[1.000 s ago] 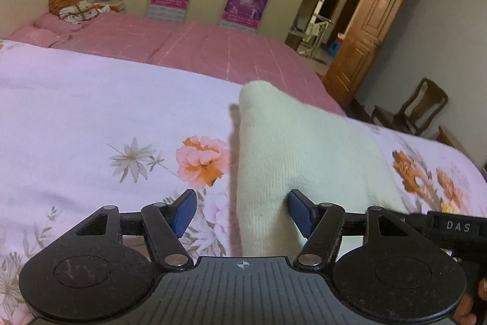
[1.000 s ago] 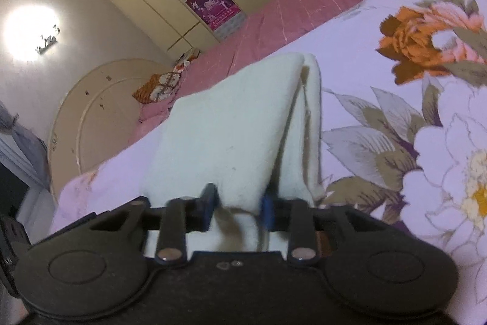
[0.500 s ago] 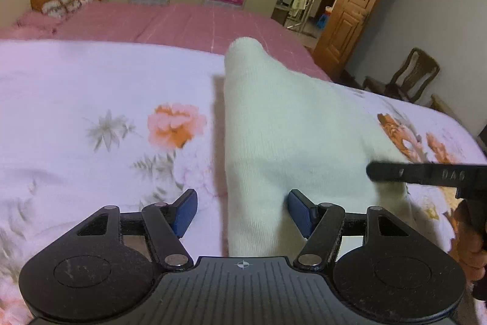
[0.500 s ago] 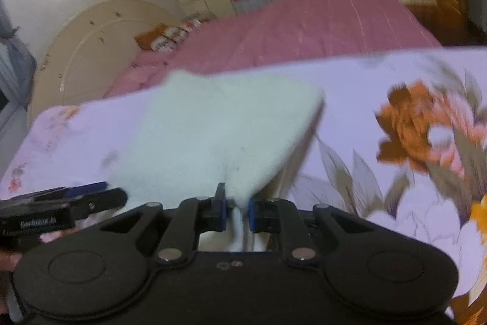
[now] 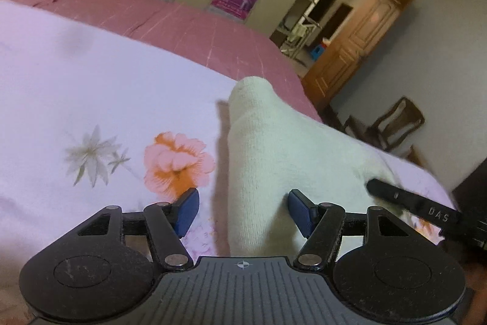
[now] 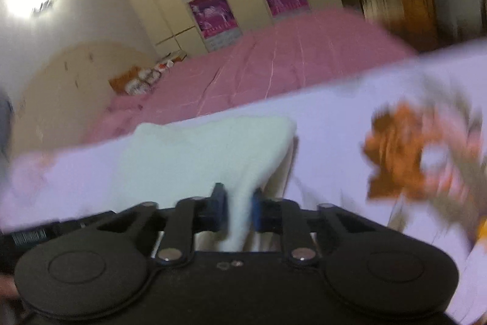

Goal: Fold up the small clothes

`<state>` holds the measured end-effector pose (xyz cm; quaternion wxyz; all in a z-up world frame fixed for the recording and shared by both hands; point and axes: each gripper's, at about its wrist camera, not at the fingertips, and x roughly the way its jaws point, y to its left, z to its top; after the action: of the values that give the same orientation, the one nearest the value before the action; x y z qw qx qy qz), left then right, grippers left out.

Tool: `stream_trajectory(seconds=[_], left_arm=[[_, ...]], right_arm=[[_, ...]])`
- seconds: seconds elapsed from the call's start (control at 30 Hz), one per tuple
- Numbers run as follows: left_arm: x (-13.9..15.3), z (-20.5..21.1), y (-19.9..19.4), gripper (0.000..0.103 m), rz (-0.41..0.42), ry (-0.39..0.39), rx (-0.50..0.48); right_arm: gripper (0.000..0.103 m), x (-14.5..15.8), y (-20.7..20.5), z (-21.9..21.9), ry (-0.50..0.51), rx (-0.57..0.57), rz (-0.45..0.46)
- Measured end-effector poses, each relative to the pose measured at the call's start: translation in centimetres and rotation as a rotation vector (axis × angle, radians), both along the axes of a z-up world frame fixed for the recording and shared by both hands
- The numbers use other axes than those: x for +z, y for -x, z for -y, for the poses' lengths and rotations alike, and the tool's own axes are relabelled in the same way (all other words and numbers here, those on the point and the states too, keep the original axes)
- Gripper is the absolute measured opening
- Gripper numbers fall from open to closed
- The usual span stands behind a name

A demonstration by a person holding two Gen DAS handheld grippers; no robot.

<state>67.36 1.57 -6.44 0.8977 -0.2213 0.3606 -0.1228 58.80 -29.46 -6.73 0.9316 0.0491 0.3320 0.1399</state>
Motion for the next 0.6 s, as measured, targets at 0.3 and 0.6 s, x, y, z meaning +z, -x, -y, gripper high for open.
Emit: stream_trajectory(seconds=[0.3, 0.6], left_arm=[[1.2, 1.8, 0.2, 0.072, 0.054, -0.114, 0.003], [2.0, 2.0, -4.6, 0.072, 0.021, -0.133, 0.102]], right_arm=[[0.02, -0.6, -0.4, 0.0, 0.047, -0.004, -0.031], [0.025, 0.9, -0.1, -0.7, 0.099, -0.009, 0.089]])
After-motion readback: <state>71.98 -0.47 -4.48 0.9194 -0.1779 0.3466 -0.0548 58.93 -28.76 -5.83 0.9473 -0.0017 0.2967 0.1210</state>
